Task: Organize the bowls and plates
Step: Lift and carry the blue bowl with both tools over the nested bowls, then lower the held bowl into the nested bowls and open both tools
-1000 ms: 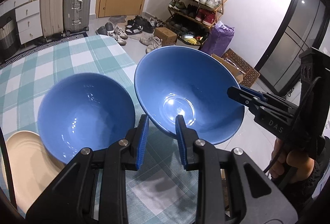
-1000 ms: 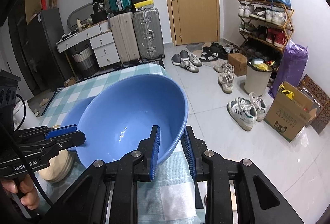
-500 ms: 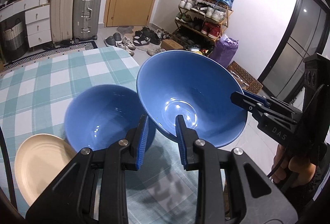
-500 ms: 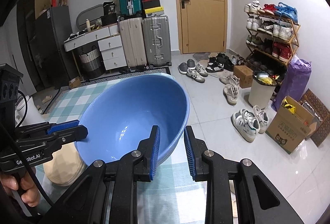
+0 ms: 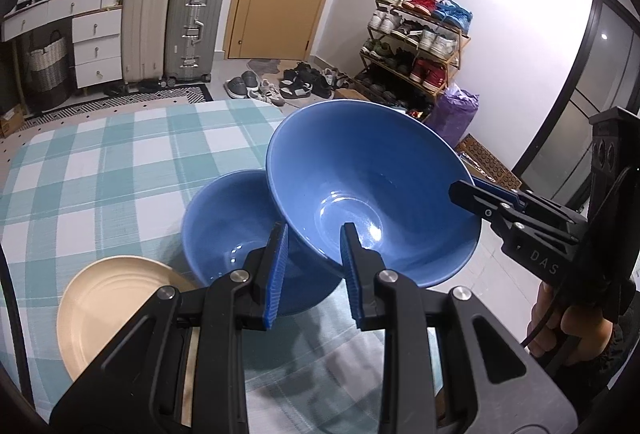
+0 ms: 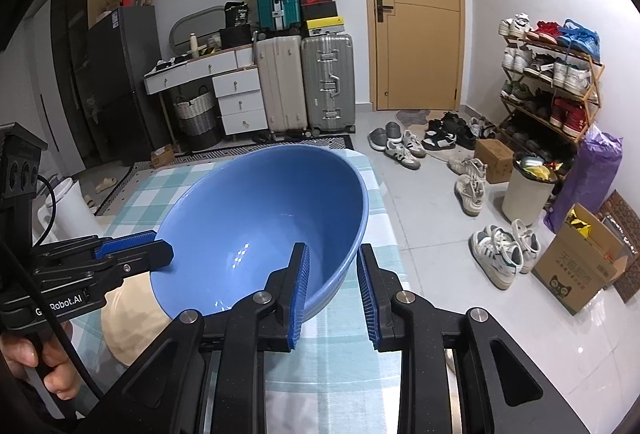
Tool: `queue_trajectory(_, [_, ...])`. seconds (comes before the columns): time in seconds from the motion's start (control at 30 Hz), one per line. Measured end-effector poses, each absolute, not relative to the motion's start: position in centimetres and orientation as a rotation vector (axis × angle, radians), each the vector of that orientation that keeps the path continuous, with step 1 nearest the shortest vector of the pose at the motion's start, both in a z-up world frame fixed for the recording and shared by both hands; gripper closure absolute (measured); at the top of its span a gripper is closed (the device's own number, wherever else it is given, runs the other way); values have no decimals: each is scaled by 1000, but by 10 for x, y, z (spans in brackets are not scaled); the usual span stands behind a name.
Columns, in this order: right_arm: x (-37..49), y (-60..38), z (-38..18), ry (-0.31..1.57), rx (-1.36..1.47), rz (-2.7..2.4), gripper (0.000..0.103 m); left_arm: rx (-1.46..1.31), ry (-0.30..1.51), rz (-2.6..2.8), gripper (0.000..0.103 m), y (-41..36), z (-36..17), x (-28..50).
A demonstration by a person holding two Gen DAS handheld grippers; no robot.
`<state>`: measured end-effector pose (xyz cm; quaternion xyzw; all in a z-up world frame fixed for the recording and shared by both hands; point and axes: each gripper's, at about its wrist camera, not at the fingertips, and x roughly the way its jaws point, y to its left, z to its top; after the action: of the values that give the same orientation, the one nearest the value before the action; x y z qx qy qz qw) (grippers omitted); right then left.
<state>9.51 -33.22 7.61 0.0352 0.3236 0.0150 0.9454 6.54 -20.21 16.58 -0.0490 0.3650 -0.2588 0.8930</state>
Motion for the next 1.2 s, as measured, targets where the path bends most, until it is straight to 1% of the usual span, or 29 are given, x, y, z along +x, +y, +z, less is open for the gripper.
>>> queue_trajectory(0.53, [122, -298, 61, 700, 61, 78, 78, -140, 786, -491, 80, -166, 153, 82])
queue_trajectory(1.2, [151, -276, 22, 784, 55, 101, 78, -162, 842, -448, 80, -144, 107, 115])
